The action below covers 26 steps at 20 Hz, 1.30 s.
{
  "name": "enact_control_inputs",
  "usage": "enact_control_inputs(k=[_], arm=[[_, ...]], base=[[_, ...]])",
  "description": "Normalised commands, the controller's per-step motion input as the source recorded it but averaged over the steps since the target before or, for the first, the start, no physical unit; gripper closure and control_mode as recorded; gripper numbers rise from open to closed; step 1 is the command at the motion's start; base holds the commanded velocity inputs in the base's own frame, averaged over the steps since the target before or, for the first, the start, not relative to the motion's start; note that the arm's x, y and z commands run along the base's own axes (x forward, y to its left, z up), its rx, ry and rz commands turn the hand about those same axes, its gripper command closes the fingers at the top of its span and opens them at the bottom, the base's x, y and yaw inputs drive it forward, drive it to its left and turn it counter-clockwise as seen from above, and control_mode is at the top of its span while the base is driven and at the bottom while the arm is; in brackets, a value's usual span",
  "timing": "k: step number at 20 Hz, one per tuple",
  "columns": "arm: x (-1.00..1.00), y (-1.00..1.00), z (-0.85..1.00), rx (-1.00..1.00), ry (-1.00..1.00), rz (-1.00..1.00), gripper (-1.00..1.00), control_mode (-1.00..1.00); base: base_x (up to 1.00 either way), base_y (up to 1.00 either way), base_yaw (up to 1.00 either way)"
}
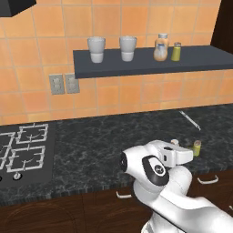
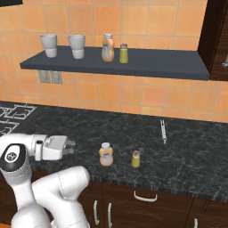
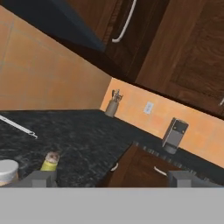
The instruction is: Put the shaker and condiment bottle from the counter next to their counterparts in the cabinet.
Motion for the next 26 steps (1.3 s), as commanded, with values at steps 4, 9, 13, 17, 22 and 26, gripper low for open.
enact_control_inputs(k=[4,9,13,17,22,26], arm=[[0.23,-0.13,-0.48,-0.05,0.00,0.00,-1.00,-1.00],[0.19,-0.11,-0.32,-0.03,0.00,0.01,-1.00,-1.00],[0.00,0.00,-0.67,-0.10,-0.08,0.00,-1.00,-1.00],[0.00,0.00,-0.51,-0.13,-0.18,0.00,-1.00,-1.00],[0.00,0.00,-0.03,-0.03,0.00,-0.05,-1.00,-1.00],[0.03,-0.07,-0.01,0.00,0.00,-0.01,-1.00,-1.00]], base=[[0.00,0.00,0.00],[0.00,0.00,0.00],[0.00,0.00,0.00],[0.00,0.00,0.00],[0.00,0.00,0.00],[0.00,0.00,0.00]])
